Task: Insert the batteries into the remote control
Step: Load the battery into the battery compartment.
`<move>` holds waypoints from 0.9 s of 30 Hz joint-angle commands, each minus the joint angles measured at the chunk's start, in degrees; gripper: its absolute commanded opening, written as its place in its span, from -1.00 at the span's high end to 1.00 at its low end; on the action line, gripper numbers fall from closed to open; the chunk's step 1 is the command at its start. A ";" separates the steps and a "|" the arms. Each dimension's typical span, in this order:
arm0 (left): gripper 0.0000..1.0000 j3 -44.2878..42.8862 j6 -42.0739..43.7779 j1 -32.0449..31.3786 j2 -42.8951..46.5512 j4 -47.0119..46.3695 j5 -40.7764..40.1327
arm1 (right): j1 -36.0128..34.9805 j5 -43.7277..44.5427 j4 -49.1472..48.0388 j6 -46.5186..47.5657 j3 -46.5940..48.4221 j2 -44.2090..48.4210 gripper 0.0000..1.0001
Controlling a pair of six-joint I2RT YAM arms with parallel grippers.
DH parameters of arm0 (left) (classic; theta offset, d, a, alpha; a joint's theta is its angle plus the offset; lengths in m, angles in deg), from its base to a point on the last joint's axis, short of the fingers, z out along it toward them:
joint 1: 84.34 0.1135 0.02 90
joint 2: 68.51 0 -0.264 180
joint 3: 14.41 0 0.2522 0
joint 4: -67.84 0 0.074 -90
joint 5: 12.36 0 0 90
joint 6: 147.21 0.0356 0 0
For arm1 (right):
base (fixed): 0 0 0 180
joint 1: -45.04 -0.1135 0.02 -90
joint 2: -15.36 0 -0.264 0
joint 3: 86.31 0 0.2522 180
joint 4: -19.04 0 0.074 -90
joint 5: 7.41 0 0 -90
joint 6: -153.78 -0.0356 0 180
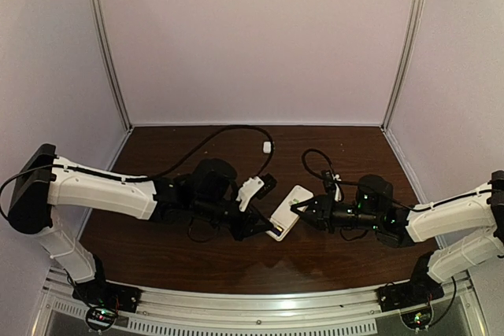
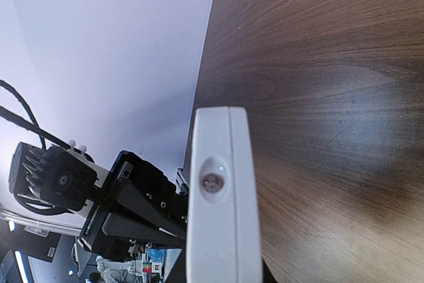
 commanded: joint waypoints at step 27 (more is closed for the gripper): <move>0.73 -3.27 3.66 1.86 2.31 3.96 -1.49 | -0.25 0.67 -0.64 -0.38 -0.23 3.36 1.00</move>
